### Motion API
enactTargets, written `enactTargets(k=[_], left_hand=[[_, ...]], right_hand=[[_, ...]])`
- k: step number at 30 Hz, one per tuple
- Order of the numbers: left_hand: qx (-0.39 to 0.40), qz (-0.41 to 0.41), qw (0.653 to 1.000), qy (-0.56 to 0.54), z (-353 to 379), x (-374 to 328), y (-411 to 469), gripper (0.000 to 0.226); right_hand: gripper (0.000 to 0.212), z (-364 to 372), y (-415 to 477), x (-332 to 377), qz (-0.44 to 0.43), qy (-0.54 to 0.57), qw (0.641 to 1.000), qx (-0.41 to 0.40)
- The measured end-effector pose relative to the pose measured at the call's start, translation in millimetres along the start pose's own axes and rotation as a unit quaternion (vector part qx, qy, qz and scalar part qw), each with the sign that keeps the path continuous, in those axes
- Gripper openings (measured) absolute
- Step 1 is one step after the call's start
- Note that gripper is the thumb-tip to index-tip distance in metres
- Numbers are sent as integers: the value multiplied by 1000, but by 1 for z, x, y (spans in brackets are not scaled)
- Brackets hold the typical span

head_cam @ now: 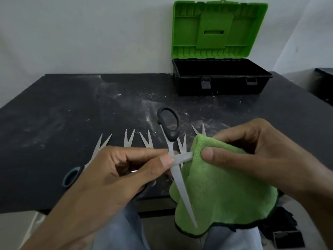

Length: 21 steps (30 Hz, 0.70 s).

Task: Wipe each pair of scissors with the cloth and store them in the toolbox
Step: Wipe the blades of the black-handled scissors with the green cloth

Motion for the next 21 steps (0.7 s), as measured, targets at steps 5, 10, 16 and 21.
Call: enactTargets(k=[5, 10, 16, 21], left_hand=[[-42, 1, 999, -5, 5, -3, -1, 29], [-53, 7, 998, 25, 7, -6, -3, 29], [-72, 4, 997, 26, 7, -8, -5, 26], [-59, 2, 998, 10, 9, -7, -6, 19]], right_hand=[[20, 1, -1, -6, 22, 23, 1000, 2], [22, 10, -1, -5, 25, 43, 998, 28], [21, 17, -1, -6, -8, 40, 998, 37], [16, 9, -1, -10, -12, 25, 999, 43]])
Point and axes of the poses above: each hand's wrist, its own y-axis towards the middle knuckle, its own z-axis out of the palm, x = y × z, the point moved 2 cm from there along y, towards the middle knuckle, and after that the axes turned 8 degrees about -z, right-handed, at the moved point
